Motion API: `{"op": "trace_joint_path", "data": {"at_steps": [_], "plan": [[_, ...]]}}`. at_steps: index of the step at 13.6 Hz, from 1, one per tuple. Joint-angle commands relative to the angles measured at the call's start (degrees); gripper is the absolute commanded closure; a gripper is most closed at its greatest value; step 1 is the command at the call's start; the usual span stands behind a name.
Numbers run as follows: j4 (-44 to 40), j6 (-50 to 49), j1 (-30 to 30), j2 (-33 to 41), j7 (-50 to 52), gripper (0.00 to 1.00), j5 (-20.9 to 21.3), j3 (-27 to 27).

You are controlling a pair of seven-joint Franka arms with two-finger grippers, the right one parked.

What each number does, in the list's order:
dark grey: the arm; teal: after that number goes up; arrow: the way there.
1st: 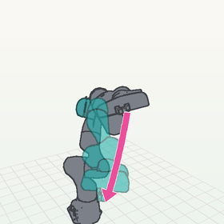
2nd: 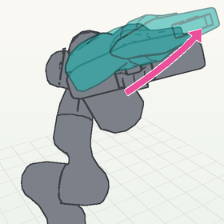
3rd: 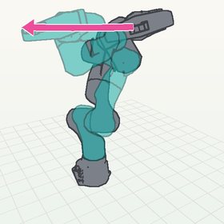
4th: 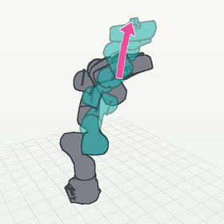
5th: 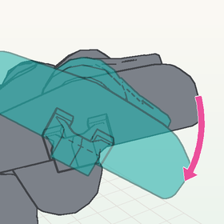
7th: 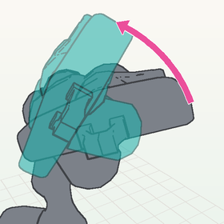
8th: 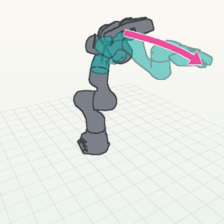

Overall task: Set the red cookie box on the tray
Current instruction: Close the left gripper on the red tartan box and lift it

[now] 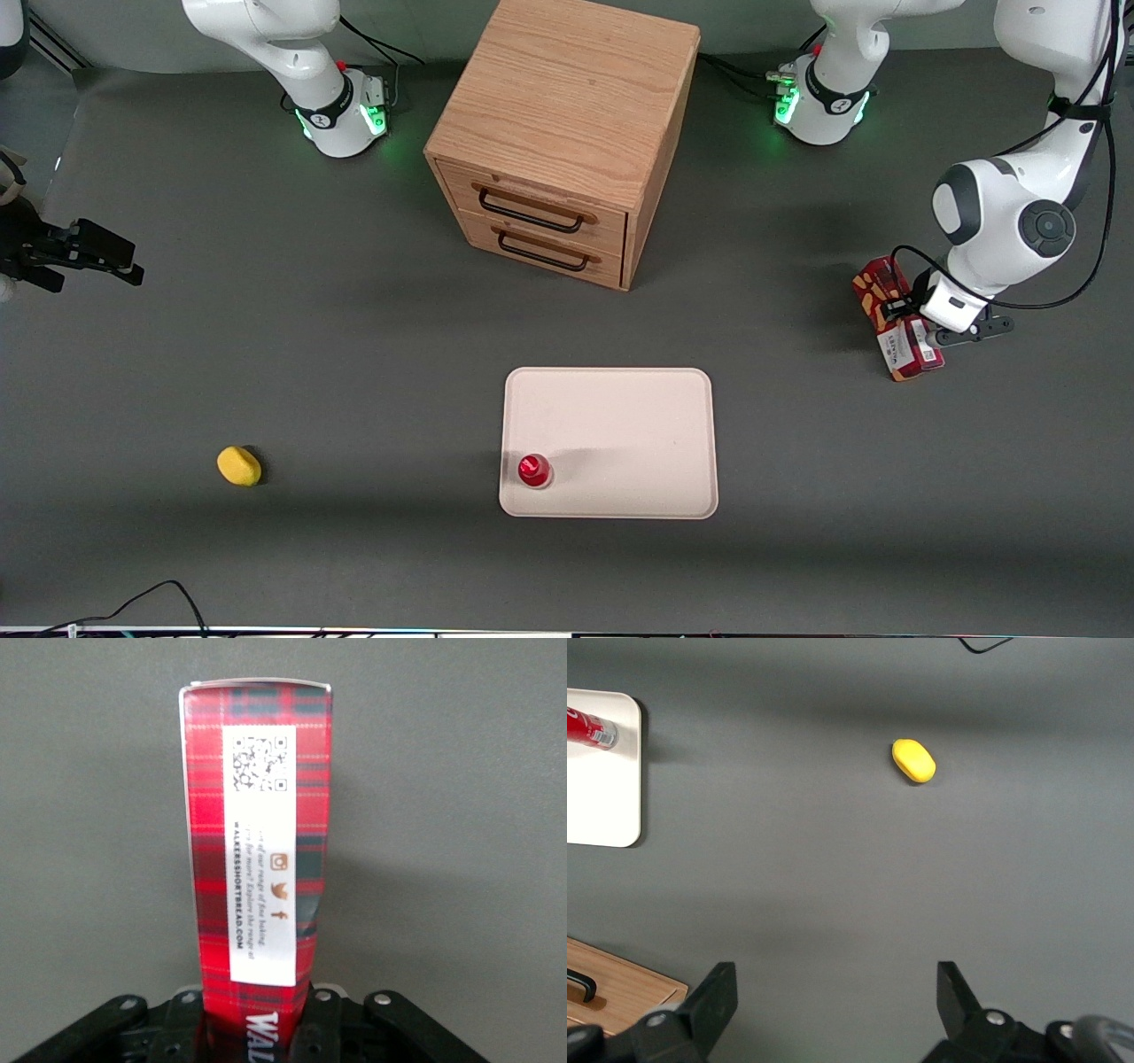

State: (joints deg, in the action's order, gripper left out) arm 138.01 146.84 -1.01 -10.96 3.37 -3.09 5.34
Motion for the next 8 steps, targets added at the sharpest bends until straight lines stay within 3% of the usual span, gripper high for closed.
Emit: {"op": "trace_joint_path", "data": {"at_steps": [1, 4, 8], "plan": [[-3.7, -7.1, 1.9, 3.8, 2.5, 1.00, -0.4, -0.5], [-15.0, -22.5, 5.5, 4.8, 10.4, 1.00, -0.1, -3.1], [-27.9, -31.3, 6.1, 2.0, 31.7, 1.00, 0.4, -16.5]]}}
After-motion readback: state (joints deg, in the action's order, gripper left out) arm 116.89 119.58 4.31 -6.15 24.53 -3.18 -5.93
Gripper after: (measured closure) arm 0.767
